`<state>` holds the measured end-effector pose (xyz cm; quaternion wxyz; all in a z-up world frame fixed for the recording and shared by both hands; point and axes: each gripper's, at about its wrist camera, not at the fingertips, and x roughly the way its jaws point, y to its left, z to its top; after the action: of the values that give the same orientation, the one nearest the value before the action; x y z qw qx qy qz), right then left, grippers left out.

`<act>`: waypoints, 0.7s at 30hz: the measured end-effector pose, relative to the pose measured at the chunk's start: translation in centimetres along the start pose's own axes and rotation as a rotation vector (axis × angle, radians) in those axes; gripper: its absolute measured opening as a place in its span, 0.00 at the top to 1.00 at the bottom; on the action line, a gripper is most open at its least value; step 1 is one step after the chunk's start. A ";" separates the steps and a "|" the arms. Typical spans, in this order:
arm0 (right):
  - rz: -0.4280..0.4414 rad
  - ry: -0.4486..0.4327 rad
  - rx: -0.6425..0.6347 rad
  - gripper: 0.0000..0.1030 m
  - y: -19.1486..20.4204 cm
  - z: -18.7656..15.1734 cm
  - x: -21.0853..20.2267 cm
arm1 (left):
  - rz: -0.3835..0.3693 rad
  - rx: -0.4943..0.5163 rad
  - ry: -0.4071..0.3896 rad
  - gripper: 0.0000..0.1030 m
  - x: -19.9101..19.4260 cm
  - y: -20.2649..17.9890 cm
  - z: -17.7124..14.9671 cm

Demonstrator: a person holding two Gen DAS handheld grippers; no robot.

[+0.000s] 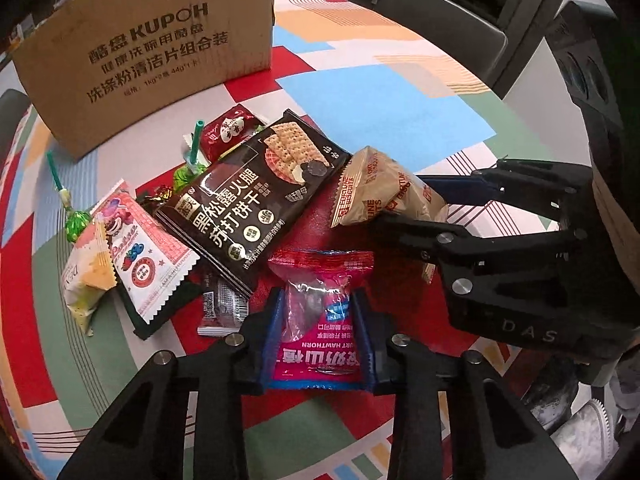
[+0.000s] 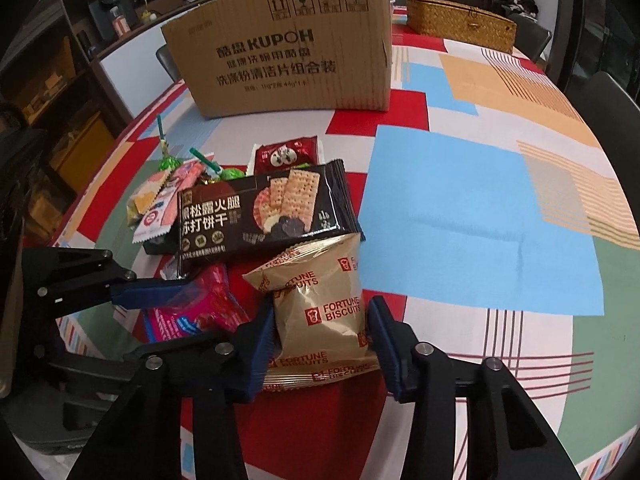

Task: Organize snacks
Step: 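Grasp the red candy bag with the left tool while the right tool grasps the Fortune Biscuits bag, then carry both bags over the cardboard box and open both tools to drop them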

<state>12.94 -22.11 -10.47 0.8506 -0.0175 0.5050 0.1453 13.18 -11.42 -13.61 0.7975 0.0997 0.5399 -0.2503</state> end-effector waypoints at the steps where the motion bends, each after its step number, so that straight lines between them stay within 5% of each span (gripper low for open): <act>1: -0.004 -0.001 0.002 0.57 0.0 -0.1 -0.1 | -0.002 0.000 -0.004 0.69 0.0 0.0 0.0; 21: -0.046 -0.107 0.083 0.60 1.8 -0.3 -4.8 | 0.030 -0.049 -0.215 0.70 -7.5 1.3 -1.2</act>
<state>10.03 -21.60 -6.28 0.8795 0.0140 0.4639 0.1052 10.65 -7.61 -7.43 0.8566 0.0606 0.4555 -0.2345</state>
